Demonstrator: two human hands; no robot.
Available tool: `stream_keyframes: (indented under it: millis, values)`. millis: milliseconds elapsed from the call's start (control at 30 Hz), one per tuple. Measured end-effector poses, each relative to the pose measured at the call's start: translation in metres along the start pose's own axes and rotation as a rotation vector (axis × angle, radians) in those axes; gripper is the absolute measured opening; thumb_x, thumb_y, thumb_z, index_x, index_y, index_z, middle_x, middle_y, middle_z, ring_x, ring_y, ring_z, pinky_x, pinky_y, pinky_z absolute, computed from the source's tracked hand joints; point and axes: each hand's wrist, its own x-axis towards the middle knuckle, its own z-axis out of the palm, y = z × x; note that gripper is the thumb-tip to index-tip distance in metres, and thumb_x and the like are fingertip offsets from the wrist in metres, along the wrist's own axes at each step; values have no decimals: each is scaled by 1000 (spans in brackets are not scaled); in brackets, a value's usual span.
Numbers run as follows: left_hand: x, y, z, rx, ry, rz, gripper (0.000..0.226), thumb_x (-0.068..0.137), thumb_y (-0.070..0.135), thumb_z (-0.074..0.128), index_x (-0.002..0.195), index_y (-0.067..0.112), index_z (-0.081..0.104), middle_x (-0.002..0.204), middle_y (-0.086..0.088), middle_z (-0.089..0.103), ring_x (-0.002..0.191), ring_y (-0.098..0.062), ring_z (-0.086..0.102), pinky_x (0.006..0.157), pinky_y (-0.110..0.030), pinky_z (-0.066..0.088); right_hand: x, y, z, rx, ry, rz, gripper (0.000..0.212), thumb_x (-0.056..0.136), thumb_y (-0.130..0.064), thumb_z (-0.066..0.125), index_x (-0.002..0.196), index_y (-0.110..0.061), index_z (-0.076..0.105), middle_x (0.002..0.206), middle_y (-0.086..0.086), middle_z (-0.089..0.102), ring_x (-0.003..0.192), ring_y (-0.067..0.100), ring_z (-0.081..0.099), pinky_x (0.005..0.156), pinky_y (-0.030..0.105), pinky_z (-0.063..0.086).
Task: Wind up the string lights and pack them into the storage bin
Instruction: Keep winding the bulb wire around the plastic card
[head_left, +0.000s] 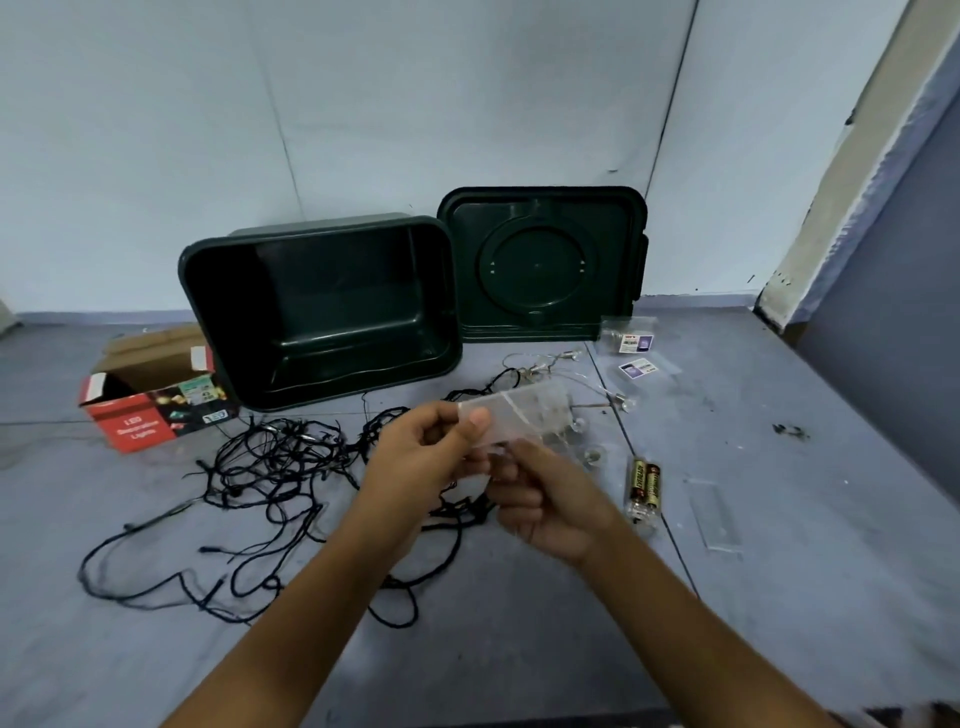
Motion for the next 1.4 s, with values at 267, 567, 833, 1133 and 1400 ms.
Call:
stream_keyframes:
  millis: [267, 567, 833, 1133, 1400]
  values:
    - [19, -11, -20, 328, 231, 83, 25, 87, 29, 59, 96, 6, 61, 83, -10, 66, 74, -17, 65, 72, -30, 56, -56, 41, 56, -372, 332, -22, 15, 96, -29, 44, 88, -21, 55, 56, 0, 48, 47, 14, 51, 52, 31, 52]
    - [2, -11, -19, 449, -151, -19, 19, 83, 29, 60, 91, 12, 63, 78, -4, 65, 69, -11, 64, 70, -25, 56, -28, -85, 24, -1355, 252, -359, 16, 88, -26, 59, 79, -15, 65, 57, -2, 48, 47, 6, 38, 46, 17, 33]
    - [-4, -4, -10, 202, -78, -4, 23, 79, 26, 61, 91, 7, 65, 71, 1, 64, 66, -10, 63, 63, -18, 53, -1, 3, -17, -189, 230, 11, 19, 87, -20, 58, 72, -15, 47, 47, -7, 37, 33, 0, 27, 27, 10, 20]
    - [18, -18, -27, 307, 140, 29, 17, 86, 25, 60, 90, 8, 62, 76, -9, 62, 70, -15, 62, 65, -20, 54, -63, 26, 64, -664, 366, -79, 12, 95, -31, 45, 93, -22, 53, 46, -4, 48, 43, 13, 50, 49, 28, 53]
    - [5, -10, -20, 313, -54, -36, 30, 74, 37, 62, 89, 11, 65, 71, 0, 64, 67, -11, 64, 71, -26, 57, -17, -77, 33, -1302, 343, -294, 25, 97, -32, 41, 85, -19, 59, 45, -13, 44, 39, 1, 37, 39, 11, 28]
